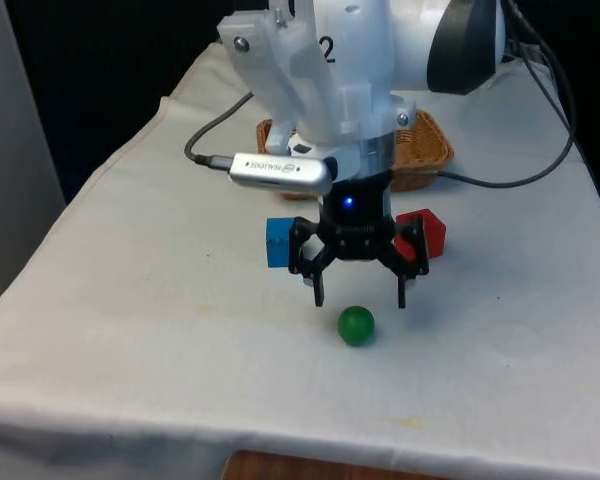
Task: Place all non-red objects into the basket.
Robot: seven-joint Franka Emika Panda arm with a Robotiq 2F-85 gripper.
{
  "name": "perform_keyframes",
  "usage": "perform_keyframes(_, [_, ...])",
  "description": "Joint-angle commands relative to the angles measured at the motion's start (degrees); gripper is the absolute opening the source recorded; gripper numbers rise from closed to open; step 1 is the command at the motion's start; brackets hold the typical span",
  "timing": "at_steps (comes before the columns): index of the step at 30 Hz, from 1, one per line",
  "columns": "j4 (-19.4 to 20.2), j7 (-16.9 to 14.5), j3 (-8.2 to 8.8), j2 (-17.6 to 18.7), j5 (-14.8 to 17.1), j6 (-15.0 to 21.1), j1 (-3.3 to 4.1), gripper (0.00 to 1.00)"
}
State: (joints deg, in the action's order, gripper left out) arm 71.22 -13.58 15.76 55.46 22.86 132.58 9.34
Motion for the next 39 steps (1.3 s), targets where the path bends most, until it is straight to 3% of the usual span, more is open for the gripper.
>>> perform_keyframes(1, [-0.8,0.2,-0.06,0.7,0.1,0.0,-0.17,1.0])
perform_keyframes(19, [-4.2,0.3,0.52,4.7,0.1,-0.1,-0.23,1.0])
perform_keyframes(32, [-4.6,0.2,0.74,4.8,0.1,-0.1,-0.11,0.97])
perform_keyframes(33, [-4.6,0.2,0.74,4.8,0.1,-0.1,-0.11,0.9])
perform_keyframes(34, [-4.5,0.1,0.74,4.7,0.1,0.0,-0.11,0.69])
perform_keyframes(39, [-4.5,0.1,0.8,4.6,0.1,0.1,-0.06,0.13])
